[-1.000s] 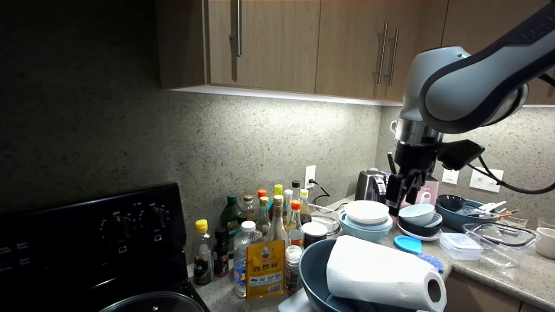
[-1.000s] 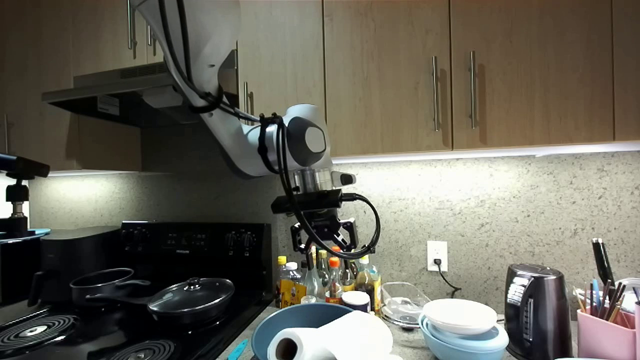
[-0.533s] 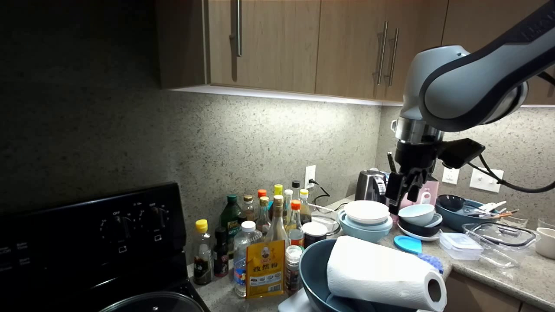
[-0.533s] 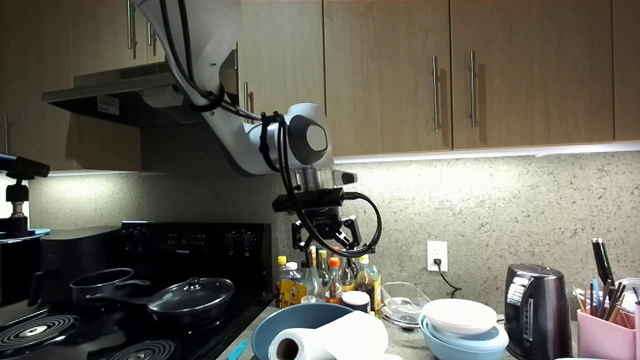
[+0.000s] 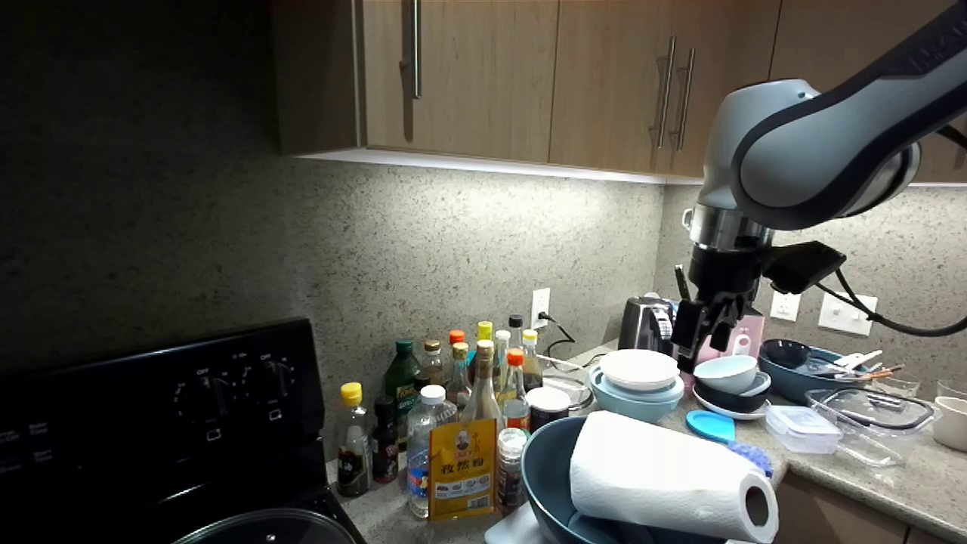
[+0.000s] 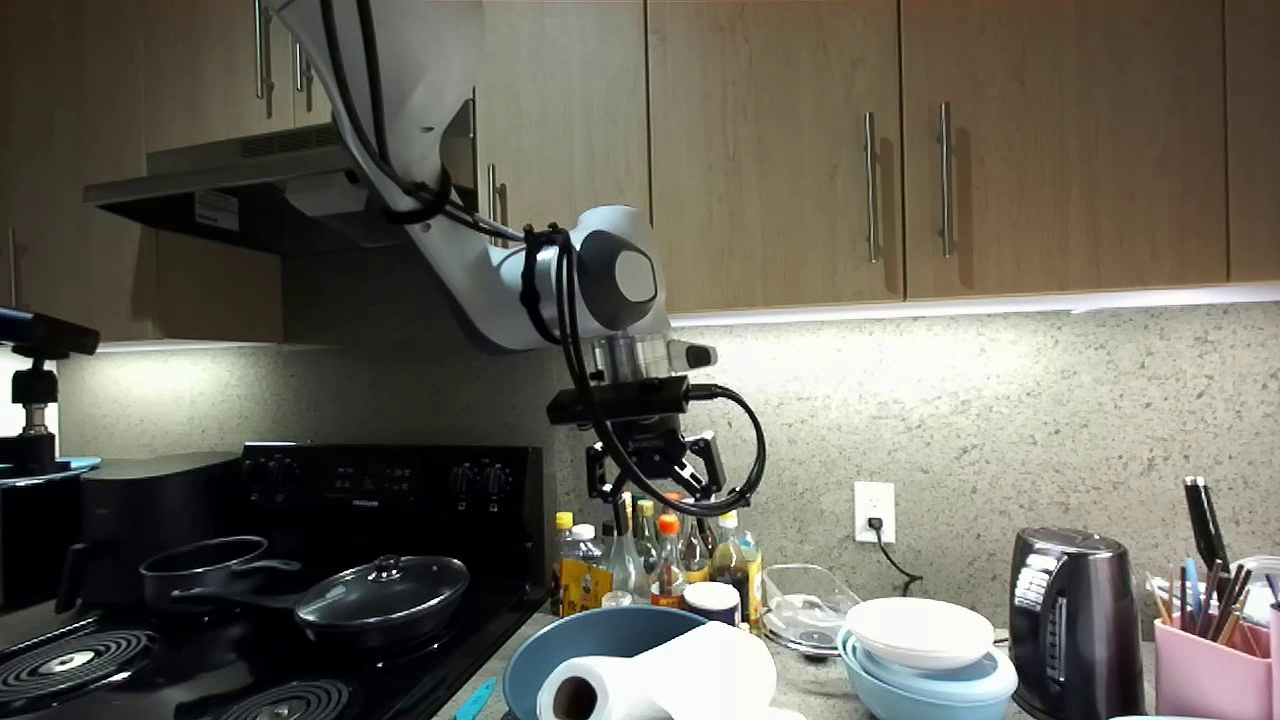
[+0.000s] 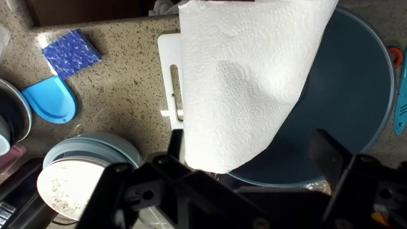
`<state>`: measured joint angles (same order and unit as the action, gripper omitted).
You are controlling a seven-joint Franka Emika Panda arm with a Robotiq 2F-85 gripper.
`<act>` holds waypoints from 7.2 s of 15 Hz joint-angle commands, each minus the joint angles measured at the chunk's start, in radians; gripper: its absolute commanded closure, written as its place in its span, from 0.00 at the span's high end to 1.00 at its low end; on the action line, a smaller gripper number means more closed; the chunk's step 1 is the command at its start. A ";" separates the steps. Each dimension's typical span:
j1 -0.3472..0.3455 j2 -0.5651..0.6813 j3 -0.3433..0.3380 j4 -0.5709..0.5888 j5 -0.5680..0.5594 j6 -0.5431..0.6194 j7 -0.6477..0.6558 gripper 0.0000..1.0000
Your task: Place the paper towel roll and blue sponge in the blue bowl on the left
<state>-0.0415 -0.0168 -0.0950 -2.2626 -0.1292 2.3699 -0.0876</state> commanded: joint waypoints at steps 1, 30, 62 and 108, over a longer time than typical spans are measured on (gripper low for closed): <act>-0.025 0.014 -0.004 -0.019 -0.009 0.064 0.036 1.00; -0.153 0.298 -0.164 -0.059 0.011 0.398 0.130 1.00; -0.455 0.781 -0.001 0.372 0.191 0.408 -0.011 1.00; -0.390 0.929 -0.072 0.519 0.171 0.392 0.021 0.22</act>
<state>-0.4439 0.9007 -0.1508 -1.7547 0.0336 2.7586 -0.0691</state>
